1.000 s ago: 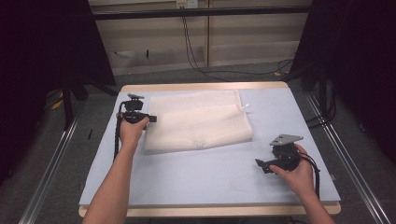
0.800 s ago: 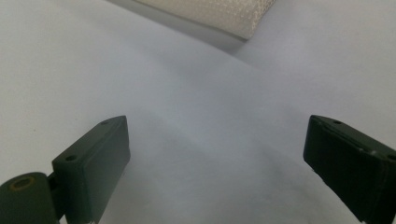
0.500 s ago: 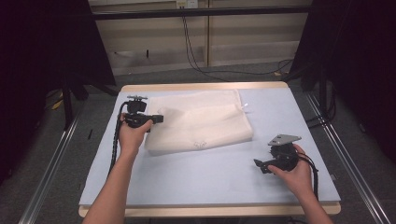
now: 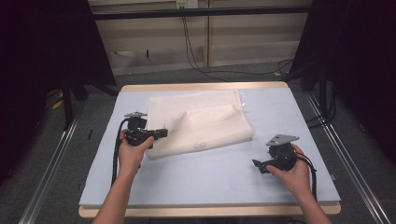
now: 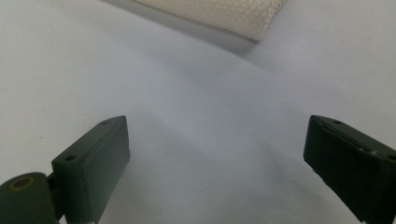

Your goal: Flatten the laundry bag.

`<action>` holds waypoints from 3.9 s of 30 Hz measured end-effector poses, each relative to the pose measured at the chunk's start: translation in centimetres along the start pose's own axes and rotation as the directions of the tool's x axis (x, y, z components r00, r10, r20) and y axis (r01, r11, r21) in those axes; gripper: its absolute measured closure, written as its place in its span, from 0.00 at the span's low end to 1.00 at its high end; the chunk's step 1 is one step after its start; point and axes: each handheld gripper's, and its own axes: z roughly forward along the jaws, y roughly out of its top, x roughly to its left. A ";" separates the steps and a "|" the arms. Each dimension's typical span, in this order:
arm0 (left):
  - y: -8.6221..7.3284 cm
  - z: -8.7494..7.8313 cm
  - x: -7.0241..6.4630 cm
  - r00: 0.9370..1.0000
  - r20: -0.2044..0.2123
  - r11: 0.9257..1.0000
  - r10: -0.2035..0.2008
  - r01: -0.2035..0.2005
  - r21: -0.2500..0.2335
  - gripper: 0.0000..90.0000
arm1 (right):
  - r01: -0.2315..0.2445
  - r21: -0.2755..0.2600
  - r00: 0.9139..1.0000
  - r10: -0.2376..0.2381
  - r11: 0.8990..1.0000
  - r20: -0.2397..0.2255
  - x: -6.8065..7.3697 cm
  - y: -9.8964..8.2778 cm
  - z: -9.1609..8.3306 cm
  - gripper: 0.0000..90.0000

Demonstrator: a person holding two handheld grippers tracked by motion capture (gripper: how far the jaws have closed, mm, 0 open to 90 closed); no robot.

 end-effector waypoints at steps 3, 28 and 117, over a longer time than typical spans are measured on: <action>-0.8 -0.3 -0.4 1.000 0.007 1.000 0.017 -0.017 0.005 0.95 | 0.000 0.003 1.000 0.000 1.000 0.007 0.0 0.0 0.0 0.07; -5.7 -0.6 -1.8 0.997 0.067 0.996 0.030 -0.035 0.076 0.95 | -0.092 -0.048 0.995 0.090 0.995 -0.038 -0.2 0.6 0.0 0.18; -9.1 -6.5 0.6 0.990 0.081 0.990 -0.117 0.110 0.091 0.95 | -0.127 -0.241 0.981 0.086 0.962 -0.171 -2.9 -0.9 -0.9 0.82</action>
